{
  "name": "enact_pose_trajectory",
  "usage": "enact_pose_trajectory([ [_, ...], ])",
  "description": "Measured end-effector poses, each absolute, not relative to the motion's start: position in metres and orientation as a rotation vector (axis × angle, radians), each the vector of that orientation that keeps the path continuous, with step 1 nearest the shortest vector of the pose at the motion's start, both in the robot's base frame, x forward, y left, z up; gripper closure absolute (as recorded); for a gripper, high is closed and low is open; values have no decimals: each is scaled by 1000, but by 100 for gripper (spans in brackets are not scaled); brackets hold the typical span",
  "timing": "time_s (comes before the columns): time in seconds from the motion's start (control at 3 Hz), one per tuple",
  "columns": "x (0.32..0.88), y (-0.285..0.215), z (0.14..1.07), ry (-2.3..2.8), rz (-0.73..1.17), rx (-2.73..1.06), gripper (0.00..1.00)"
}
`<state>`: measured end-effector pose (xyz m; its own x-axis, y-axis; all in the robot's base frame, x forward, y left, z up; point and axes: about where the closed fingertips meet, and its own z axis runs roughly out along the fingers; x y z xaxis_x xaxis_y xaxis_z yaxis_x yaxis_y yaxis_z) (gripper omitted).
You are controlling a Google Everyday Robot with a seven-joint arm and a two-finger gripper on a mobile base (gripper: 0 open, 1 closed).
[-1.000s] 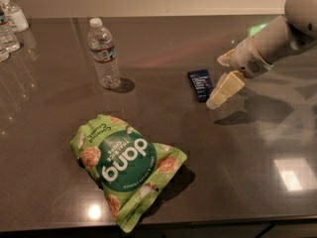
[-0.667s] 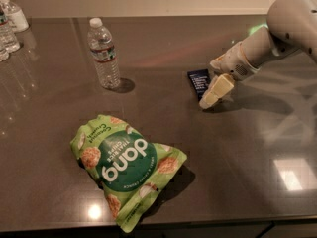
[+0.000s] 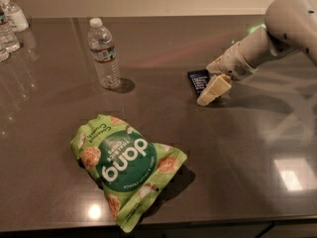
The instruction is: Pick rxbar blueberry
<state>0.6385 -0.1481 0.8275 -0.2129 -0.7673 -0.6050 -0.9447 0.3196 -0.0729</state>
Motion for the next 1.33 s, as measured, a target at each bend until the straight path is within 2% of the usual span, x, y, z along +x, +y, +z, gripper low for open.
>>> enact_pose_trajectory([
  [0.67,638,-145,831,2026,424,-1514,64],
  [1.0,630,-143,848,2001,433,-1499,100],
  [1.33,625,-141,858,1987,440,-1492,100],
])
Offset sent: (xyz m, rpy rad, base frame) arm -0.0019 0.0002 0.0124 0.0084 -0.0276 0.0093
